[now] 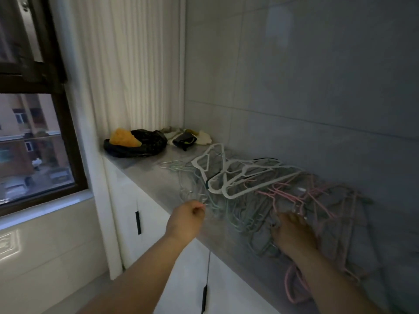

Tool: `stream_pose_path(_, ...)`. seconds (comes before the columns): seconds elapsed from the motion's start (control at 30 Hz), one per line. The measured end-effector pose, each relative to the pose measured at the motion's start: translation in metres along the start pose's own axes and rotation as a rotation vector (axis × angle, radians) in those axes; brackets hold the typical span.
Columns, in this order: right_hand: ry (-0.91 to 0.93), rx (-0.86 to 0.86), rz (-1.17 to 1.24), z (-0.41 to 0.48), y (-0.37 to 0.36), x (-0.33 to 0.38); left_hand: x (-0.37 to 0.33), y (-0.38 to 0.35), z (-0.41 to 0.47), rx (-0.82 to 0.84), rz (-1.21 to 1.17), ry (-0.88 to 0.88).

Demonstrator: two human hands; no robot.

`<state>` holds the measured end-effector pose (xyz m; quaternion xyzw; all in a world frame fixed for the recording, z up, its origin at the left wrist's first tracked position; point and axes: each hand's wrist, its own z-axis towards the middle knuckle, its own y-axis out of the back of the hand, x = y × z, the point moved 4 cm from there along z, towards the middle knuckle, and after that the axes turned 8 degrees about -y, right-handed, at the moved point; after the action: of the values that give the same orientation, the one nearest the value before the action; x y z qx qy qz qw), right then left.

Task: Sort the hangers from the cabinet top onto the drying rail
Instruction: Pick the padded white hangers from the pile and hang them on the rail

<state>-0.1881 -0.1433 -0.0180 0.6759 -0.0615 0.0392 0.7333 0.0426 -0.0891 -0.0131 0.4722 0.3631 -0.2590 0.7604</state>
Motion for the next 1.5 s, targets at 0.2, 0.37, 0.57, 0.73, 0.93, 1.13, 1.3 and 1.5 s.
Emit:
stream_pose_path(0.2, 0.018, 0.067, -0.041, 0.011, -0.012, -0.001, -0.028, -0.051, 0.07, 0.232, 0.448, -0.215)
stream_pose_path(0.37, 0.016, 0.046, -0.047, 0.012, -0.018, -0.004, -0.03, -0.085, 0.093, 0.452, 0.633, -0.141)
stream_pose_path(0.57, 0.031, 0.011, -0.036, 0.013, -0.023, -0.003, -0.027, -0.089, 0.11, 0.422, 0.441, -0.045)
stream_pose_path(0.73, 0.031, -0.004, -0.035, 0.014, -0.024, -0.003, -0.034, -0.078, 0.123, 0.385, 0.06, 0.137)
stream_pose_path(0.93, 0.021, -0.012, -0.032, 0.014, -0.025, -0.002, -0.034, -0.064, 0.123, 0.309, -0.346, 0.26)
stream_pose_path(1.13, 0.014, -0.012, -0.023, 0.016, -0.026, -0.002, -0.044, -0.066, 0.108, 0.204, -0.861, 0.451)
stream_pose_path(1.3, 0.021, -0.026, -0.025, 0.016, -0.026, -0.002, -0.046, -0.052, 0.11, 0.121, -0.84, 0.325)
stream_pose_path(1.5, 0.015, -0.075, -0.032, 0.015, -0.023, 0.0, -0.048, -0.031, 0.103, 0.043, -0.753, 0.069)
